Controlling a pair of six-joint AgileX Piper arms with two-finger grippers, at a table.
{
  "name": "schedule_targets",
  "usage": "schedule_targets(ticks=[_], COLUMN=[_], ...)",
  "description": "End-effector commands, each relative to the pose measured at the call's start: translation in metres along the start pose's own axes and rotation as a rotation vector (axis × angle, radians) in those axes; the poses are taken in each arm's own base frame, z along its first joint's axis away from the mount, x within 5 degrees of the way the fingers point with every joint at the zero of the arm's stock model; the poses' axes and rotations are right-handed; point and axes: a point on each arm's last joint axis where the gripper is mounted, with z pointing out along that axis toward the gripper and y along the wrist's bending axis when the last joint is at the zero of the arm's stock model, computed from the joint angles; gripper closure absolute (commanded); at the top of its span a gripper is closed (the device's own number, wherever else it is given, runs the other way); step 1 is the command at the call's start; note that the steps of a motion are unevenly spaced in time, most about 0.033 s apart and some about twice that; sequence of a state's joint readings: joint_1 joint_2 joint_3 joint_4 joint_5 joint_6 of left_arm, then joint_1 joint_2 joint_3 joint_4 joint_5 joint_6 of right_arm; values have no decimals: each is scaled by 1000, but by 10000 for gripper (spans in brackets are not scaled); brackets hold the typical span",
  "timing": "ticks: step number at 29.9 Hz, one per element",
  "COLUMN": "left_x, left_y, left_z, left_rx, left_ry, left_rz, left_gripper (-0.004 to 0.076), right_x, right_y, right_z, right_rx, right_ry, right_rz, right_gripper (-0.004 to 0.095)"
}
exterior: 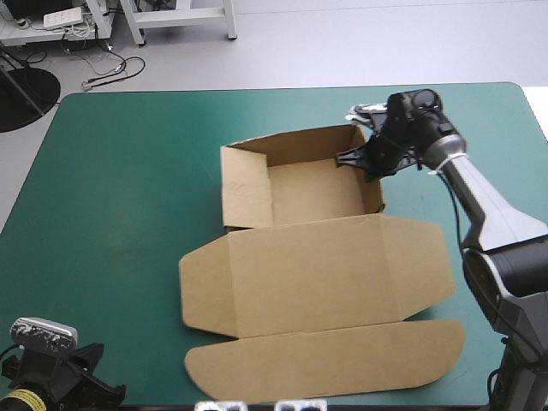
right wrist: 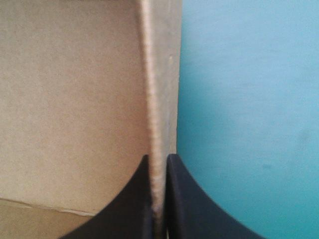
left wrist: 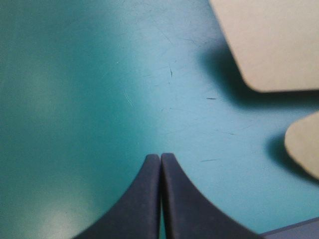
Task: Fold the box
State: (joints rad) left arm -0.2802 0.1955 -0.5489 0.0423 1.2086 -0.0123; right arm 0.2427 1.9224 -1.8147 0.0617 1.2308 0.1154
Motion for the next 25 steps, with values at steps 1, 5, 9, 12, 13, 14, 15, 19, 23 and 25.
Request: schedule_targets(ticks=[1,5,9,12,13,14,15,19,23,25], left_x=[-10,-10,-10,-11,-11,-11,-11,-11,-11,-11], left_y=[0,2,5,8,8,9,9,10,11,11], left_z=[-4,-4,-4,-4,-4,-4,-5,-5,-5,-5], left_rx=[-1,-16,-53,-83,-91,-97,-102,-114,-117,-117], left_ry=[-71,-72,-72,-73,-73,-73,-73,-73,-73,-73], left_rz=[-5,7,20,33,36,39,41,45,47,47], left_gripper=[734,734,734,734,734,734,734,734,734,734], right_x=[1,9,24,33,35,37,38,39,39,39], right_y=[-63,-131,-192,-224,-232,-237,-240,-247,-246,-244], right_z=[-65,-79,-83,-79,-77,-74,-73,-68,-69,-74], right_rx=[101,172,248,293,309,326,344,393,391,383], right_ry=[-144,-164,-143,-110,-99,-85,-75,-43,-44,-59], right_rz=[84,209,283,325,337,342,340,315,304,309], right_gripper=[923,923,922,900,874,836,795,535,457,460])
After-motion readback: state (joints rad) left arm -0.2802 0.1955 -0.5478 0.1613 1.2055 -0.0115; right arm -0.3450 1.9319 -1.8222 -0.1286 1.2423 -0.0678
